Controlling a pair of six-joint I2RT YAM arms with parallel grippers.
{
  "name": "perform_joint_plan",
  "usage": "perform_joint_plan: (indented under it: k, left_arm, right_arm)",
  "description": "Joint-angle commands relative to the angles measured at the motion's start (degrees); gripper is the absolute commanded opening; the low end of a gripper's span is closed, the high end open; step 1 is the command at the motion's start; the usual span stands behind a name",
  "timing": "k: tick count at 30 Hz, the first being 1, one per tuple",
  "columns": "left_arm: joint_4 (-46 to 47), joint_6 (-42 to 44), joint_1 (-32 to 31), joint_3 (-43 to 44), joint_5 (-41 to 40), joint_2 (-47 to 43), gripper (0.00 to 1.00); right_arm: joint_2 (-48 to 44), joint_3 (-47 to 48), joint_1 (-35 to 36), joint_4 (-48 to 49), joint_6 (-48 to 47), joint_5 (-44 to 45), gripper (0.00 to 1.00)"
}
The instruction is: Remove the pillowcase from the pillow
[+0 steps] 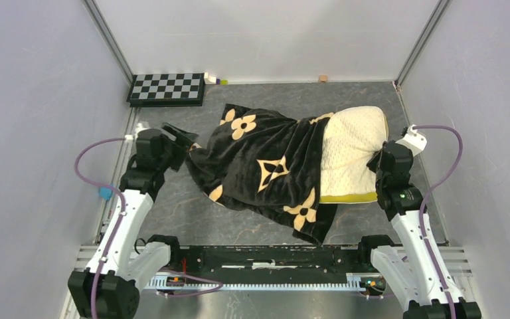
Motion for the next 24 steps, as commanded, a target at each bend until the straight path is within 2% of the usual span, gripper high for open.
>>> perform_joint_plan:
  k: [1,5,8,10,11,13,18,24]
  left_arm:
    - [2.17,12.47,-9.4,-1.69,7.19,-0.3,0.87]
    - [0.2,16.79,-14.84,-1.87,5.41,1.8,0.89]
    - [2.81,16.51,-16.58,-3.84,11.37,2.66,0.91]
    - [8.18,16.42,-19.31,-6.42,16.83,2.0,1.0]
    - [9.39,16.67,-21.2,-6.87,16.59,1.53,1.0]
    - [8.51,19.81,-26.46,-5.68,13.08,1.25,1.0]
    - [-1.16,26.77,-37.19,2.94,-1.24,5.33,1.0]
    - [-2.86,30.9,-48.67,11.34,-6.64,15.3,0.94]
  right_arm:
    - [-2.39,-0.16,0.04,5.47,-0.41,-2.67,0.0]
    - [-3.05,-0.78,0.03,5.33,-0.55,-4.31,0.0]
    - [-3.18,-0.96,0.02,4.91,-0.8,-5.19,0.0]
    - [-3.51,-1.36,0.03,4.9,-1.01,-5.81,0.0]
    - [-3.75,-1.54,0.03,4.89,-1.15,-6.06,0.0]
    - [-4.15,-2.0,0.03,5.21,-1.23,-6.59,0.0]
    - [-4.66,-2.56,0.03,5.32,-1.71,-8.32,0.0]
    - [-5.45,-2.7,0.03,4.85,-2.16,-8.86,0.0]
